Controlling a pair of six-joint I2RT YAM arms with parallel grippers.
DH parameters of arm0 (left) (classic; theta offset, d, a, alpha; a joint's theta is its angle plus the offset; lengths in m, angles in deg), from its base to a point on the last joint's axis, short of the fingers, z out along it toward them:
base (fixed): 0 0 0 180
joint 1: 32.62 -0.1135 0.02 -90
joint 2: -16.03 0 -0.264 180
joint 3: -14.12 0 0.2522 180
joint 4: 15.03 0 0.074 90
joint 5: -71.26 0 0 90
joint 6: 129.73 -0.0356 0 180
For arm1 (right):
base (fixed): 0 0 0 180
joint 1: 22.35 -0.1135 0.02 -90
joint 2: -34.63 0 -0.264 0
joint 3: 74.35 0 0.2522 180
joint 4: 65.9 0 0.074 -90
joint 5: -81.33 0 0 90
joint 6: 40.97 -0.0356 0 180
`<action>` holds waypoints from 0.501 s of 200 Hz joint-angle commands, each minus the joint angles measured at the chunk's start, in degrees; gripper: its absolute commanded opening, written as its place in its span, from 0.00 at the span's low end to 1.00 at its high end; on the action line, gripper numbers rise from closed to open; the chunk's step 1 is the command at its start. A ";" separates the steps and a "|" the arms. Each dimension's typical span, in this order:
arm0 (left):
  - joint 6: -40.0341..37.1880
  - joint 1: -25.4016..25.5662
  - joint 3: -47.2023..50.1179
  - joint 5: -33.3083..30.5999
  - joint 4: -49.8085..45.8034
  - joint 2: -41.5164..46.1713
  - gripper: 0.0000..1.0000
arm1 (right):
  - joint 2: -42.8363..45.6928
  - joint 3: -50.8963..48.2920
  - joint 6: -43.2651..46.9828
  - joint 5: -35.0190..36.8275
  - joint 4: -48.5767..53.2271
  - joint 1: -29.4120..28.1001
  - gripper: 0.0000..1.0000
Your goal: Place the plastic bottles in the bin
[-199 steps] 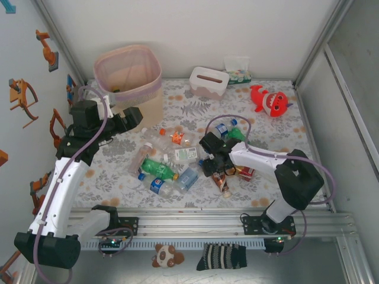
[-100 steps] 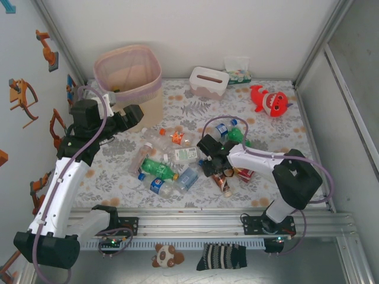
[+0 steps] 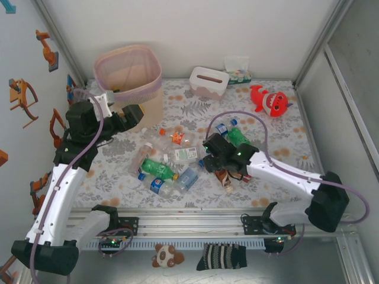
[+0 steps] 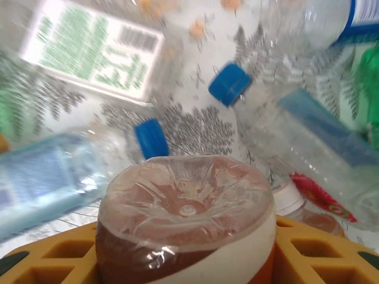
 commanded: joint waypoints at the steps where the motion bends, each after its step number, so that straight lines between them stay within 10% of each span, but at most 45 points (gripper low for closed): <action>1: 0.15 0.26 0.49 4.26 4.18 0.66 0.88 | 3.40 3.23 -1.25 2.52 -1.21 -0.90 0.52; 100: -1.27 1.71 5.49 17.82 26.41 3.36 0.86 | 9.72 12.53 -0.36 0.29 -9.88 -1.81 0.51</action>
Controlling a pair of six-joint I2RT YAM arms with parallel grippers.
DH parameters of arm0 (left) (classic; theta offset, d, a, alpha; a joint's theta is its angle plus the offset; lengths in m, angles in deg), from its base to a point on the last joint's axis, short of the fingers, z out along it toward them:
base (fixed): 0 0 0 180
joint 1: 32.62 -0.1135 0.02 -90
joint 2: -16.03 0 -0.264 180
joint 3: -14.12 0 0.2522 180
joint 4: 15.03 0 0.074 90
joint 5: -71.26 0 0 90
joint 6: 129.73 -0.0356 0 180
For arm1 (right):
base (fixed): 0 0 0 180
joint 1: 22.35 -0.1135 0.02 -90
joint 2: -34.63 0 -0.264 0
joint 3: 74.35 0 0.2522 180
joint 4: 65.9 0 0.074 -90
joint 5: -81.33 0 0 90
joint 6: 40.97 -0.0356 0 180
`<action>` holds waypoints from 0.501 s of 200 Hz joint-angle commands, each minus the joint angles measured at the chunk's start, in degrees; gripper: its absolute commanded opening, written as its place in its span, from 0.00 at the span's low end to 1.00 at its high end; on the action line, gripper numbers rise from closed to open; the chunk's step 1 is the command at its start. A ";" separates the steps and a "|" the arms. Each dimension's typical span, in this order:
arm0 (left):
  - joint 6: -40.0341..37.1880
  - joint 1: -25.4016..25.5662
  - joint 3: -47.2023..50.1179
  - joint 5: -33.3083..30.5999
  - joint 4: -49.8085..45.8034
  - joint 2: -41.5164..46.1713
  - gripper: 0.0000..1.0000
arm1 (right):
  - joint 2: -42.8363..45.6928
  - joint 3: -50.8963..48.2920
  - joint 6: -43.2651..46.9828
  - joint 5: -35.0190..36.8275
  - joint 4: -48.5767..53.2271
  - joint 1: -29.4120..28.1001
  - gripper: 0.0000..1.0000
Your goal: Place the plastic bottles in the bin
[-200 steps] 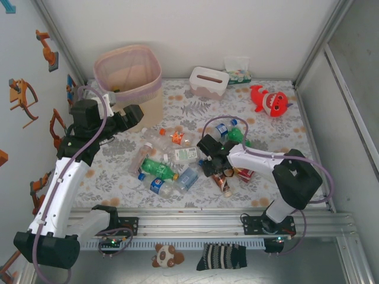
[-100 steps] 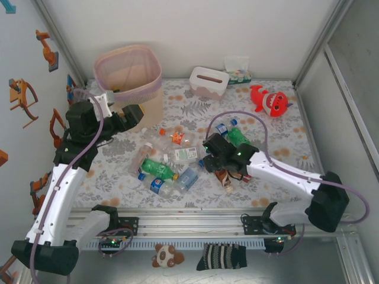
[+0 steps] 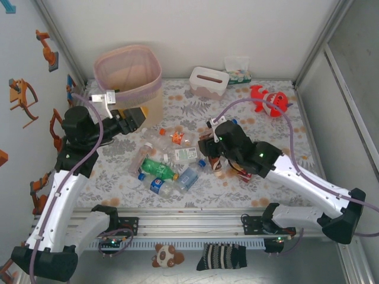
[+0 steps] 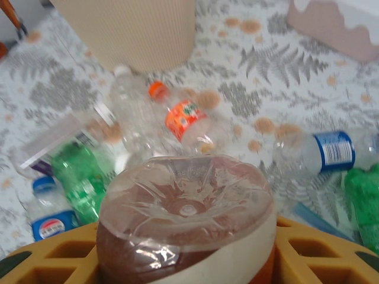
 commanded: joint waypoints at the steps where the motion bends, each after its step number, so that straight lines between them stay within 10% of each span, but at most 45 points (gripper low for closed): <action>1: -0.92 1.01 0.46 6.07 11.40 -0.15 0.86 | 1.22 3.47 0.09 -0.31 -4.22 -0.42 0.51; 100: -14.85 7.50 -5.55 14.43 26.12 -9.45 0.84 | -0.32 11.77 10.48 -1.54 -15.85 -0.43 0.50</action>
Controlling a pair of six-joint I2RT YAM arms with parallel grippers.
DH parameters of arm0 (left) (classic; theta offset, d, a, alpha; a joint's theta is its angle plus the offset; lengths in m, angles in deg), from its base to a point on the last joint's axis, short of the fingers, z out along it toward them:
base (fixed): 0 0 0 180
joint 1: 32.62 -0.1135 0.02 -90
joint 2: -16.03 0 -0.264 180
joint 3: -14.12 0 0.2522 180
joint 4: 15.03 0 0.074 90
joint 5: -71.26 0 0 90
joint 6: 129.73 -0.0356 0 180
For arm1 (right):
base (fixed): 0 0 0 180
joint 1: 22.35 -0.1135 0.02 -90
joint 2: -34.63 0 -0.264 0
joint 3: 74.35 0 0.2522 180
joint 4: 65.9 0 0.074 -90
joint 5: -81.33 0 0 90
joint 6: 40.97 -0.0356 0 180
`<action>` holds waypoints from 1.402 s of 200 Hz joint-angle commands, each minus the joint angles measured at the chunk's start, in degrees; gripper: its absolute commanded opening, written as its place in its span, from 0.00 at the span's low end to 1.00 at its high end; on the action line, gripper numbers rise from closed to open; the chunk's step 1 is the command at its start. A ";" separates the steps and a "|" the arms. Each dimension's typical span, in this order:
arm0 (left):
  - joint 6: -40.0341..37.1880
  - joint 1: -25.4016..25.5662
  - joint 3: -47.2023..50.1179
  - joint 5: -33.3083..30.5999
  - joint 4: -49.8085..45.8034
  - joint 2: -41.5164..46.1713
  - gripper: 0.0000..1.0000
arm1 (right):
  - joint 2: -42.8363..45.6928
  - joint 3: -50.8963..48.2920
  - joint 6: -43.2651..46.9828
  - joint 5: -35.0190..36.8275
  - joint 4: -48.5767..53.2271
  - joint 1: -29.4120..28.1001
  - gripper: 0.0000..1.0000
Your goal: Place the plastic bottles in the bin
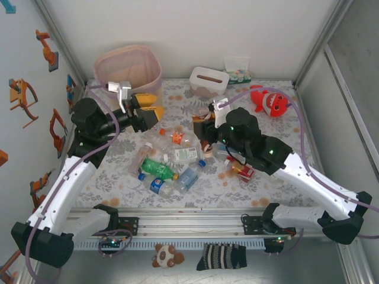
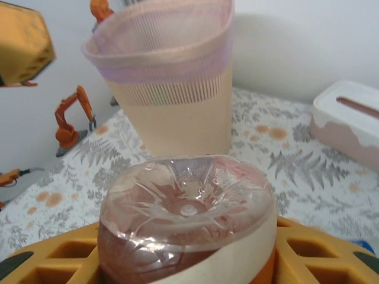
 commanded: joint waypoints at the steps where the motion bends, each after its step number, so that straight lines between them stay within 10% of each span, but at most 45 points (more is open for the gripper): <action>1: -5.23 0.56 -3.14 3.51 6.76 -0.91 0.84 | -0.27 3.65 5.05 0.19 -5.94 -0.43 0.50; 73: -7.82 5.65 -6.61 12.00 8.89 -4.71 0.84 | -1.27 8.78 15.38 -15.93 -13.30 -0.43 0.49; 182: -18.21 16.61 -9.74 14.77 -0.47 -4.46 0.79 | -0.99 10.40 7.08 -34.63 -19.61 -0.43 0.46; 280: -20.25 17.30 -10.65 13.23 -2.98 -4.58 0.54 | 1.22 7.72 5.37 -33.89 -21.15 -0.43 0.46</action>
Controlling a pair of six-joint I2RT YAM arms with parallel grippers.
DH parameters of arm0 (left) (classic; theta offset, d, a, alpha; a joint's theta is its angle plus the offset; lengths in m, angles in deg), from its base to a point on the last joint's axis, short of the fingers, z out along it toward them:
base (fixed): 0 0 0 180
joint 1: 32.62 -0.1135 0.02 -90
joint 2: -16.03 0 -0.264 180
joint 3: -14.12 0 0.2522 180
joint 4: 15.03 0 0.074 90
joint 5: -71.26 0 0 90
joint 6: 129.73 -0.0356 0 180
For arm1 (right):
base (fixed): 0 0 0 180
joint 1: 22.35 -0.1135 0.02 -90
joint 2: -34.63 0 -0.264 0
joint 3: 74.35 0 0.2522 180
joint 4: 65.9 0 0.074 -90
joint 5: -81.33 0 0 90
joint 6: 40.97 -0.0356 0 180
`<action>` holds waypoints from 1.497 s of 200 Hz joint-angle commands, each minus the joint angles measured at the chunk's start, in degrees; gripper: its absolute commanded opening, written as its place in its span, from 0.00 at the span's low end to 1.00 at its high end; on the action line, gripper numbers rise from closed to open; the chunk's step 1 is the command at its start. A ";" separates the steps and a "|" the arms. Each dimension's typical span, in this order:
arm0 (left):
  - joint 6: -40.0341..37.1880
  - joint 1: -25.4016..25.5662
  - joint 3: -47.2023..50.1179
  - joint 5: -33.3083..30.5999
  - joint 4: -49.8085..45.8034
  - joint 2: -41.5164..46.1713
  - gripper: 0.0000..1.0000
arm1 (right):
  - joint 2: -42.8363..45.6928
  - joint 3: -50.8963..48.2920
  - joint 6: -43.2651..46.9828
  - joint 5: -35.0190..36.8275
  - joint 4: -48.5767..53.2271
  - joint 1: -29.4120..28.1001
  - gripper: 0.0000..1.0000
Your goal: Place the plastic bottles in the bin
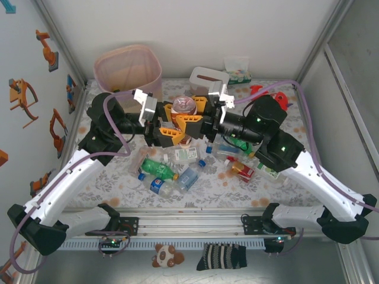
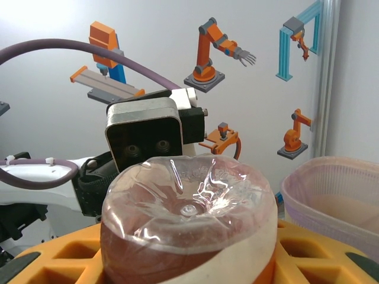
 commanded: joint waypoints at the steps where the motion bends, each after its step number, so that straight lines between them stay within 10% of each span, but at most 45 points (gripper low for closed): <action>1: -1.42 0.32 -1.56 0.56 -0.65 0.03 0.54 | 1.52 -0.57 -1.01 0.34 -3.09 -0.40 0.46; 52: -2.93 0.32 -1.65 -0.76 -1.79 0.23 0.44 | 1.64 -0.92 -0.34 1.21 -2.22 -0.39 0.48; 87: -4.17 0.32 -1.74 -2.78 -3.09 0.74 0.44 | 1.99 -0.70 0.69 4.67 0.01 -0.40 0.77; 115: -6.40 0.32 -1.89 -6.35 -5.60 1.32 0.42 | 3.58 -0.90 2.27 10.51 3.72 -0.39 0.82; 230: -11.60 -1.14 -9.27 -43.04 -21.50 -2.68 0.44 | 11.87 -3.19 4.86 29.27 16.57 -0.34 0.82; 299: -2.46 -10.90 -15.78 -55.25 -20.74 -8.84 0.36 | 12.15 -3.56 4.61 30.66 17.89 -0.40 0.83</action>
